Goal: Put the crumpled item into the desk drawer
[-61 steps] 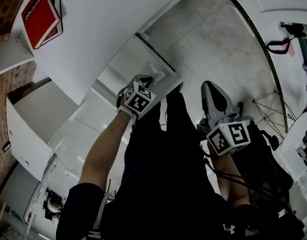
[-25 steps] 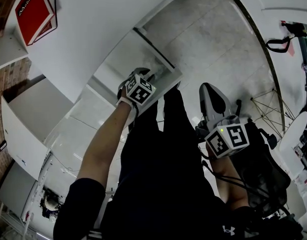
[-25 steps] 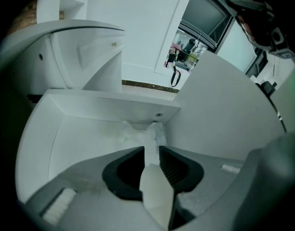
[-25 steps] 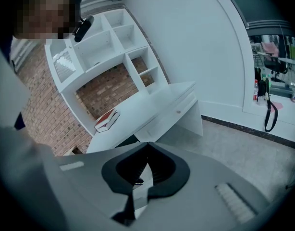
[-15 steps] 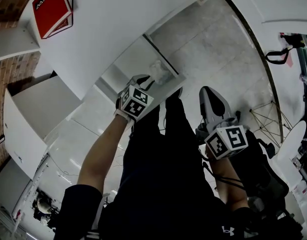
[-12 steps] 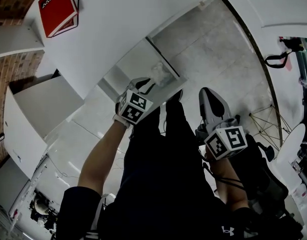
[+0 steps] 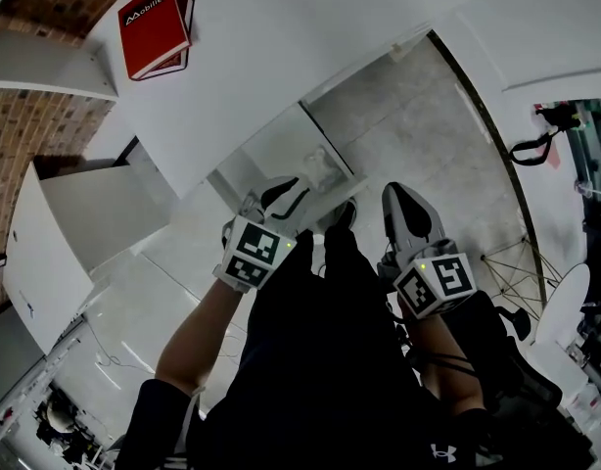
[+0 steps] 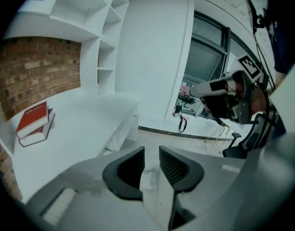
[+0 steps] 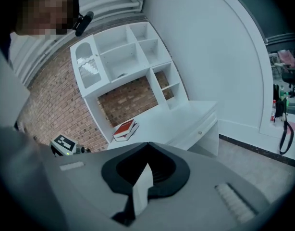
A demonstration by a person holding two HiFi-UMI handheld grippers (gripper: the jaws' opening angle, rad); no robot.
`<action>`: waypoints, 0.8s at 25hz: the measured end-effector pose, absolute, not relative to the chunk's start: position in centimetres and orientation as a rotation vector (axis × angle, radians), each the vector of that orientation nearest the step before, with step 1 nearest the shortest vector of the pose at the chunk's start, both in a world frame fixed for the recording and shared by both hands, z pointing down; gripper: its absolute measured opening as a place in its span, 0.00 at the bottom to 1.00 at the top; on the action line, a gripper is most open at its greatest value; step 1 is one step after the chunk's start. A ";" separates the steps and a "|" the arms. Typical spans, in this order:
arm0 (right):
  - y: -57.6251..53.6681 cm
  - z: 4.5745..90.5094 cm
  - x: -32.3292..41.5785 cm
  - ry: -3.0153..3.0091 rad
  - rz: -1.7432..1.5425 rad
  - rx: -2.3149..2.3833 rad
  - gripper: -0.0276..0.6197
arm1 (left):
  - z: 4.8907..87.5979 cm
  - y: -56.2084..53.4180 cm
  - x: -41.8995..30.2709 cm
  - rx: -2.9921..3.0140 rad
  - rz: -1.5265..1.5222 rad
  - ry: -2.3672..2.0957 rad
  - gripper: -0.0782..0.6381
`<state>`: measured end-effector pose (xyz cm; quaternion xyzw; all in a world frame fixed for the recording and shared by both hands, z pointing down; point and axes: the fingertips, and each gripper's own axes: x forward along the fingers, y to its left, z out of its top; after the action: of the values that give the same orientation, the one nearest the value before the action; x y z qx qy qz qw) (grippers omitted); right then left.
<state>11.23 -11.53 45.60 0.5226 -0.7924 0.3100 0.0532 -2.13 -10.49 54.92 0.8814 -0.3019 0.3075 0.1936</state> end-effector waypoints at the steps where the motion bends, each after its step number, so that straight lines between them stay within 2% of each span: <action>1: -11.6 45.1 11.1 -2.421 0.929 1.587 0.05 | 53.6 -10.6 -2.2 2.490 0.838 -0.866 0.26; 11: -12.2 39.6 9.2 -2.548 0.787 1.576 0.05 | 41.6 -10.2 -1.8 2.625 0.576 -1.007 0.26; 20: -12.4 36.1 8.7 -2.612 0.692 1.601 0.05 | 34.4 -10.7 -1.3 2.732 0.385 -1.074 0.26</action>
<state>8.72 -12.36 36.12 0.5097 -0.8317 0.2203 0.0003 -1.27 -10.69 34.40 0.9189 -0.3614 0.1296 0.0902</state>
